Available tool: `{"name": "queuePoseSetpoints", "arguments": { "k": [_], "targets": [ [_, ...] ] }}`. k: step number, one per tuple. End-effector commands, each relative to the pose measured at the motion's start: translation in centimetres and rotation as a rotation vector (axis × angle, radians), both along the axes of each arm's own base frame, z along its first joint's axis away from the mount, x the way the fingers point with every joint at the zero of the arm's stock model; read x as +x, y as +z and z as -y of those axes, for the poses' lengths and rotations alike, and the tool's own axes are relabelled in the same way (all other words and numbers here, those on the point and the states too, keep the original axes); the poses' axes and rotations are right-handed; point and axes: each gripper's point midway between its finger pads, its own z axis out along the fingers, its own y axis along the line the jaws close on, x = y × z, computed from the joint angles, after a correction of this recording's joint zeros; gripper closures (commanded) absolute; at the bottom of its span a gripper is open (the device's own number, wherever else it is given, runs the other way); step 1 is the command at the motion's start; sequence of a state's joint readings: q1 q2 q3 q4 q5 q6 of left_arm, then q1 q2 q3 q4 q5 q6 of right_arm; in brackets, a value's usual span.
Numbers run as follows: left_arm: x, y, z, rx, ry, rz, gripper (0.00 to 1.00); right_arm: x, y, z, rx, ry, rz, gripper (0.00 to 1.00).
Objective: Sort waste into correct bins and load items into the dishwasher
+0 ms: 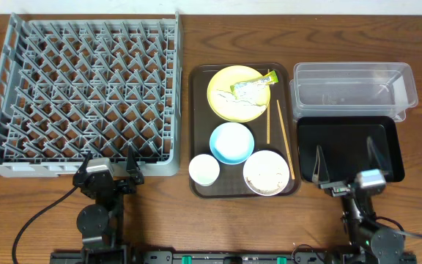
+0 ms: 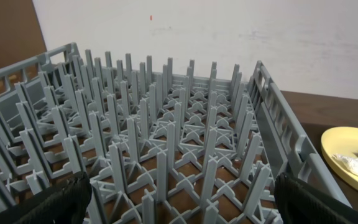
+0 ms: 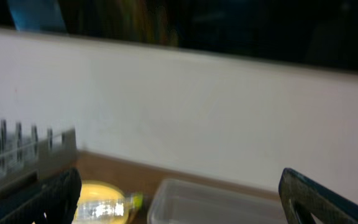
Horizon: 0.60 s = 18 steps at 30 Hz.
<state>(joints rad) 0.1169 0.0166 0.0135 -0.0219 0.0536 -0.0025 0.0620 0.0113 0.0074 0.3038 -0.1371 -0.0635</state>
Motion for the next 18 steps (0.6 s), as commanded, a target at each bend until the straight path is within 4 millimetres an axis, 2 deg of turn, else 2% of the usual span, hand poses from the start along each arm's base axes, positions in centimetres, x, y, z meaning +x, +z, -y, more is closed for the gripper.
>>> {"name": "queuePoseSetpoints", "arguments": {
  "k": [1,7,10,15,18],
  "targets": [
    [-0.1,-1.6,0.0,-0.002,-0.003,-0.055,0.06,-0.8,1.8,-0.7,-0.024,0.040,0.053,0.01],
    [-0.1,-1.6,0.0,-0.002,-0.003,-0.055,0.06,-1.1,5.9,-1.3,0.007,0.088,0.059,0.01],
    [-0.1,-1.6,0.0,-0.002,-0.003,-0.055,0.06,-0.5,8.8,-2.7,-0.017,0.168,0.039,0.01],
    [-0.1,-1.6,0.0,-0.002,-0.003,-0.055,0.06,2.9,13.3,-6.6,-0.072,0.393,-0.059,0.01],
    [-0.1,-1.6,0.0,-0.002,-0.003,-0.055,0.06,6.2,14.8,-8.6,-0.043,0.533,-0.190,0.01]
  ]
}}
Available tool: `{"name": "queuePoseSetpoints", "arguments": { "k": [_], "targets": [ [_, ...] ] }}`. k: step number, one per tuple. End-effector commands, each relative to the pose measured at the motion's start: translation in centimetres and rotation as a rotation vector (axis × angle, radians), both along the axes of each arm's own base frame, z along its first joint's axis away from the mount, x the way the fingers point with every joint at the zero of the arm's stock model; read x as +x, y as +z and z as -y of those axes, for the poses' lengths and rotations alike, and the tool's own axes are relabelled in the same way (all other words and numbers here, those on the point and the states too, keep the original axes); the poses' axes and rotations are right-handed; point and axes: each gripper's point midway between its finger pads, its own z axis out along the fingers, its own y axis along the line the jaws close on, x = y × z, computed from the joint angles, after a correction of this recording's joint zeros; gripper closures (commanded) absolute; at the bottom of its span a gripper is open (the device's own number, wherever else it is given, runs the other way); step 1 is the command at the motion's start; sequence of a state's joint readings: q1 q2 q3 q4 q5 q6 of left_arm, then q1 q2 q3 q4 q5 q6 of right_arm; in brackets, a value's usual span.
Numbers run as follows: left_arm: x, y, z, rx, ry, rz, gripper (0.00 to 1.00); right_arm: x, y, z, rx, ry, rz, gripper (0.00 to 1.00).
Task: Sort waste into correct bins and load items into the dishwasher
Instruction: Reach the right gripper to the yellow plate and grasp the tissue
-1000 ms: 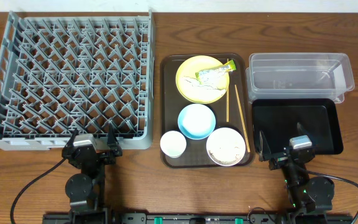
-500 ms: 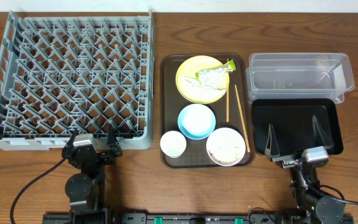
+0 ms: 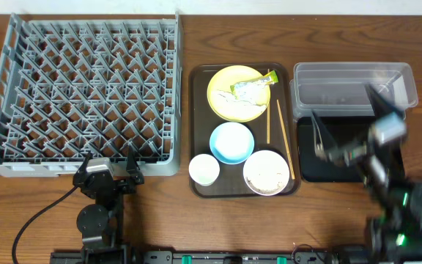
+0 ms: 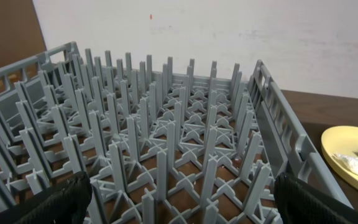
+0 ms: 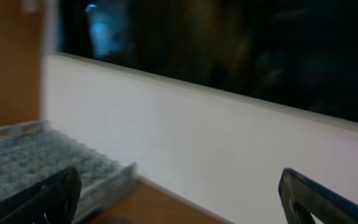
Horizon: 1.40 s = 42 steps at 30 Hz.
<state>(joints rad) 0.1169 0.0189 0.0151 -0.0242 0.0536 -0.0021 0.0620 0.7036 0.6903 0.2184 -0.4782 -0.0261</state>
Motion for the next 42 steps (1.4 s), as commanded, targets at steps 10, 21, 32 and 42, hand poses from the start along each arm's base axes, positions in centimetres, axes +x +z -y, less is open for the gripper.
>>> {"name": "queuePoseSetpoints", "arguments": {
  "k": [10,21,32,42],
  "targets": [
    [-0.1,-1.5,0.0,-0.002,-0.003,-0.052,0.06,12.6,-5.1,-8.2,-0.122,0.259,-0.728,0.01],
    [-0.1,-1.5,0.0,-0.002,-0.003,-0.052,0.06,15.0,-17.5,-13.5,-0.425,0.238,-1.058,0.01],
    [-0.1,-1.5,0.0,-0.002,-0.003,-0.052,0.06,16.4,-21.4,-14.7,-0.438,0.250,-1.098,0.01],
    [-0.1,-1.5,0.0,-0.002,-0.003,-0.052,0.06,18.5,-25.0,-13.0,-0.469,0.091,-1.147,0.01]
  ]
}}
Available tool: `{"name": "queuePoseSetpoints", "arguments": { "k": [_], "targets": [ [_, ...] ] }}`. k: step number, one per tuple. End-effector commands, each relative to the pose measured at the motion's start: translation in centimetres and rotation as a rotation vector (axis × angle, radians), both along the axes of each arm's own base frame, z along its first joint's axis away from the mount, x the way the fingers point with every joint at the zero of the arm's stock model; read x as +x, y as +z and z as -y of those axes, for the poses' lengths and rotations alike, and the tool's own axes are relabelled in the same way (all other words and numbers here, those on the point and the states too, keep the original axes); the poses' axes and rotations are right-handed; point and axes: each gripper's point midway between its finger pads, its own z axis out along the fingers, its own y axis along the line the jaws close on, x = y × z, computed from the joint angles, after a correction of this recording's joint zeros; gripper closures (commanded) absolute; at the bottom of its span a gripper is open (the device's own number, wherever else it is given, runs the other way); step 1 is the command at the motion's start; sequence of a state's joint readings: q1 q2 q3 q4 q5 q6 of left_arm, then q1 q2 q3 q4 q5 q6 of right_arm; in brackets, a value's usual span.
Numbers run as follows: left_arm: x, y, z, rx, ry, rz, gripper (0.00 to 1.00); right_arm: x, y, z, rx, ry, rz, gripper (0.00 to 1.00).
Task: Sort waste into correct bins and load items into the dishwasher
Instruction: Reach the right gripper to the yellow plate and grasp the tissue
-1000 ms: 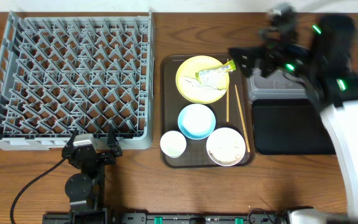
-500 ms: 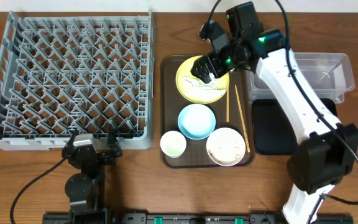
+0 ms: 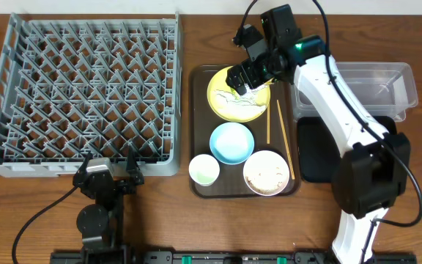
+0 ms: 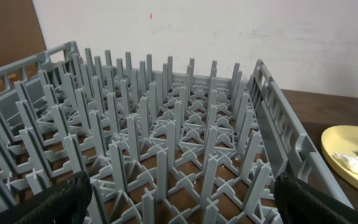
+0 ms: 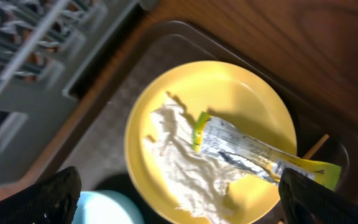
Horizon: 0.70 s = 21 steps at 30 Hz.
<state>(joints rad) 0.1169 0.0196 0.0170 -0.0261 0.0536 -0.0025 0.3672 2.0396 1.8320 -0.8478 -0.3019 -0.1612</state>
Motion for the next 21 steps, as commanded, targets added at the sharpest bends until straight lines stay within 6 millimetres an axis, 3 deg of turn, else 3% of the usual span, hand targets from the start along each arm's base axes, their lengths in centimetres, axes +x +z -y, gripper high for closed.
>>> {"name": "queuePoseSetpoints", "arguments": {
  "k": [1,9,21],
  "targets": [
    [-0.1,-1.6,0.0,-0.001,-0.003,-0.051,0.06,1.1,-1.5,0.4,-0.053,-0.042,0.003,0.01],
    [-0.1,-1.6,0.0,-0.001,-0.003,-0.051,0.06,1.7,-4.3,1.3,-0.124,-0.070,-0.021,0.04],
    [-0.1,-1.6,0.0,-0.001,-0.003,-0.051,0.06,1.1,-9.0,0.8,-0.198,-0.020,-0.082,0.06]
  ]
}}
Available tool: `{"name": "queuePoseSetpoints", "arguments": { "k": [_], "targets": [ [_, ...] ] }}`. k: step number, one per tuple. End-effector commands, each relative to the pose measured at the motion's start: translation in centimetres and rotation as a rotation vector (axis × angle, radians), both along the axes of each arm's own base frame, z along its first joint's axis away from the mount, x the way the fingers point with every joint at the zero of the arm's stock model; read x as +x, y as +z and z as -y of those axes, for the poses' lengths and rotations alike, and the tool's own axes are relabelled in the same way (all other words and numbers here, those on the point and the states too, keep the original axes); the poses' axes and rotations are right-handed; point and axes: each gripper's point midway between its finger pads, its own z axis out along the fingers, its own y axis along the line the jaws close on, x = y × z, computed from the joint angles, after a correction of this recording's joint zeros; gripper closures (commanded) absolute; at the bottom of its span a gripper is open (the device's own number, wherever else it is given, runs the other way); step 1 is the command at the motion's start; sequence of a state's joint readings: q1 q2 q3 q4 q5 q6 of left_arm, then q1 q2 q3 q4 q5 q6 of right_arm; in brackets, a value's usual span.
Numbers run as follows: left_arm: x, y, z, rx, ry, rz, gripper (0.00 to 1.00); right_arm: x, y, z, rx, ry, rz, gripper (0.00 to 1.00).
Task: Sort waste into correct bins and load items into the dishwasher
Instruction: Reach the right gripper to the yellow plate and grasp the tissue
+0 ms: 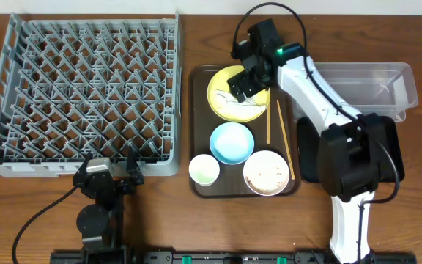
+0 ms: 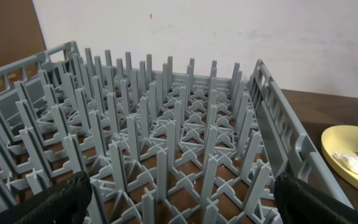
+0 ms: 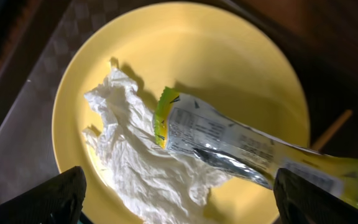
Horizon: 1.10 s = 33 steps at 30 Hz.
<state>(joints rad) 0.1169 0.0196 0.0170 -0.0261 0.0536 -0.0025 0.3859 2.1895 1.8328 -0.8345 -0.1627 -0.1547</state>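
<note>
A yellow plate [image 1: 222,99] lies at the back of the brown tray [image 1: 198,125]. On it rest a crumpled white napkin [image 3: 142,168] and a silver wrapper [image 3: 241,149] with green-yellow ends. My right gripper [image 1: 243,81] hangs open just above the plate, its fingertips either side of napkin and wrapper [image 3: 179,202], touching neither. My left gripper [image 1: 108,173] is open at the front edge of the grey dish rack [image 1: 83,88], with only rack pegs between its fingers [image 2: 182,202].
On the tray in front of the plate are a blue bowl [image 1: 231,142], a white cup [image 1: 204,169], a white bowl [image 1: 266,173] and chopsticks [image 1: 284,143]. A clear bin [image 1: 365,84] and a black bin [image 1: 390,147] stand to the right.
My right gripper has come lower and closer to the yellow plate, still open; the napkin and wrapper fill more of its view. The left arm and all objects are unmoved.
Both arms were parked at the table's front, the right one by the black bin. Then the right gripper was raised over that bin. Later it hung open above the yellow plate, and now it is closer over the napkin and wrapper.
</note>
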Motion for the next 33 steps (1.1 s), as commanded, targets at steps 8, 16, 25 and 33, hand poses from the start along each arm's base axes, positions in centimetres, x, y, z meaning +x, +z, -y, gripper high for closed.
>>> {"name": "queuePoseSetpoints", "arguments": {
  "k": [8,16,25,33],
  "targets": [
    [-0.1,-1.6,0.0,-0.001,-0.003,-0.051,0.06,-0.5,-3.8,-1.3,-0.104,0.258,0.020,0.02],
    [-0.1,-1.6,0.0,-0.001,-0.003,-0.051,0.06,-1.3,-7.2,-1.3,-0.135,0.313,-0.036,0.02],
    [-0.1,-1.6,0.0,-0.001,-0.003,-0.051,0.06,-1.7,-7.9,-1.2,-0.126,0.244,-0.080,0.94],
    [-0.1,-1.6,0.0,-0.001,-0.003,-0.051,0.06,-2.1,-1.7,-1.0,-0.069,0.097,-0.060,0.99]
  ]
}}
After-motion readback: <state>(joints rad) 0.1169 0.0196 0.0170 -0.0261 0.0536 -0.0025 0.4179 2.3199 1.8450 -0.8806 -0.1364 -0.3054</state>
